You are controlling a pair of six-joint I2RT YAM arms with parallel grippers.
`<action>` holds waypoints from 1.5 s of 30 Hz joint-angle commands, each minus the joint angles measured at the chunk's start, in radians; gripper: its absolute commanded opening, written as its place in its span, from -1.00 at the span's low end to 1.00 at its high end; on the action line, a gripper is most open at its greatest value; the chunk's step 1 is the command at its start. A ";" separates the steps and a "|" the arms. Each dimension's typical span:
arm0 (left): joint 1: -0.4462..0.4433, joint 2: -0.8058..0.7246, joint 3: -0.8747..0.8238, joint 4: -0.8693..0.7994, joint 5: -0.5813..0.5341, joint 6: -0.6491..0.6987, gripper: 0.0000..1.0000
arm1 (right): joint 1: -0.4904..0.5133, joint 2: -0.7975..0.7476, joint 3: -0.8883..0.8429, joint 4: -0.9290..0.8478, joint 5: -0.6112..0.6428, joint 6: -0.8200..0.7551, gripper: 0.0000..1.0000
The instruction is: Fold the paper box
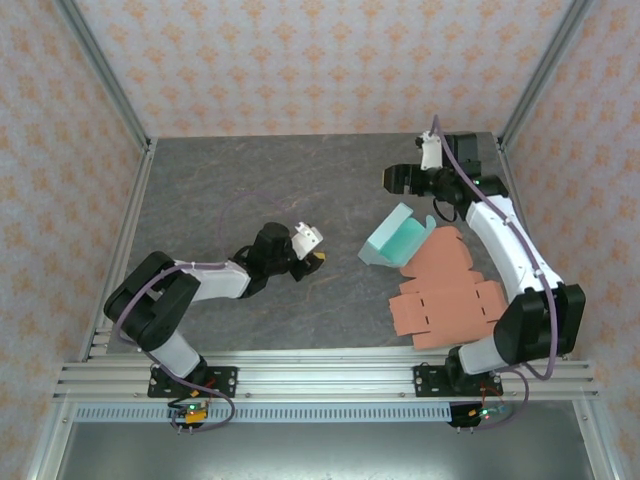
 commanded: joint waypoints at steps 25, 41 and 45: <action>-0.070 0.352 0.584 -0.116 0.092 -0.258 -0.07 | -0.231 -0.102 -0.538 0.155 -0.166 0.537 0.99; -0.144 0.521 0.729 -0.209 0.029 -0.287 -0.05 | -0.247 -0.053 -0.682 0.536 -0.372 0.581 0.99; -0.148 0.535 0.741 -0.234 0.029 -0.281 -0.05 | -0.247 -0.009 -0.665 0.552 -0.415 0.582 0.99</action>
